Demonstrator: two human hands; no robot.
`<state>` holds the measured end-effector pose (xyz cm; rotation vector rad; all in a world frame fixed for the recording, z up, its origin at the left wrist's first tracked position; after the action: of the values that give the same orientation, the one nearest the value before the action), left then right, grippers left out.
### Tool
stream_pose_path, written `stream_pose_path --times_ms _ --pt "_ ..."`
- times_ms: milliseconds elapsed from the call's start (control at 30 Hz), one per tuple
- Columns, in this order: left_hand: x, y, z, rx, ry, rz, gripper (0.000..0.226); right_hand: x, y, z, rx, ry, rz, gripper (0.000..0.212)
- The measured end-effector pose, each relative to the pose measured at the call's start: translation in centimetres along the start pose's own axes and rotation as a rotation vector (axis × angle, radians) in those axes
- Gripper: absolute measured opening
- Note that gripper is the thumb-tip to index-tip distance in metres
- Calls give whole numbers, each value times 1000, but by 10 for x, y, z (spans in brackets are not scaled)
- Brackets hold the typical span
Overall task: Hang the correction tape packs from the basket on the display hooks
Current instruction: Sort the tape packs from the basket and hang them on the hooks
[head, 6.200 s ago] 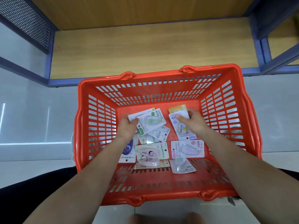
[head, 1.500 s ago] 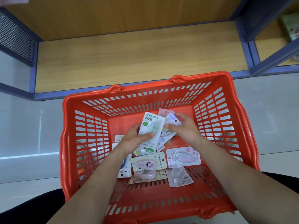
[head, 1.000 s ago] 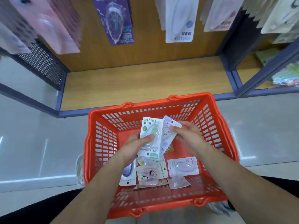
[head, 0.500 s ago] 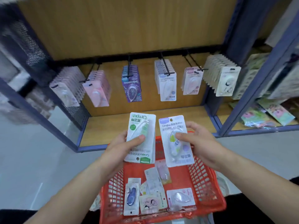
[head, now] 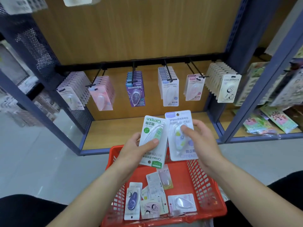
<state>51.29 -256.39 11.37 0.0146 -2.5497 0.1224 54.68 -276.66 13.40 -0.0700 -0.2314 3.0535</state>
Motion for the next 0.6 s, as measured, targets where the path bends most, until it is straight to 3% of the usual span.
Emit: stream_pose_path --times_ms 167,267,533,600 --pt "-4 -4 -3 -72 -2 -9 37 -22 16 12 79 52 -53 11" --pt "-5 -1 -4 -101 7 -43 38 -27 16 21 66 100 -50 14" --pt "-5 -17 -4 -291 -19 8 40 -13 -25 3 213 62 384 12" --pt "-7 -12 -7 -298 -44 1 44 -12 -25 0 231 63 412 15"
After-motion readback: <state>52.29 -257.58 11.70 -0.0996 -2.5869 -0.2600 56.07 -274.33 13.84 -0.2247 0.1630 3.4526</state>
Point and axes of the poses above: each hand's wrist, its own x-axis away from the middle knuckle, its own y-axis out of the back of the hand, z = x × y, the point moved 10 cm from there along -x, towards the middle knuckle, and after that the axes turned 14 degrees about y, right-handed, at the moved point
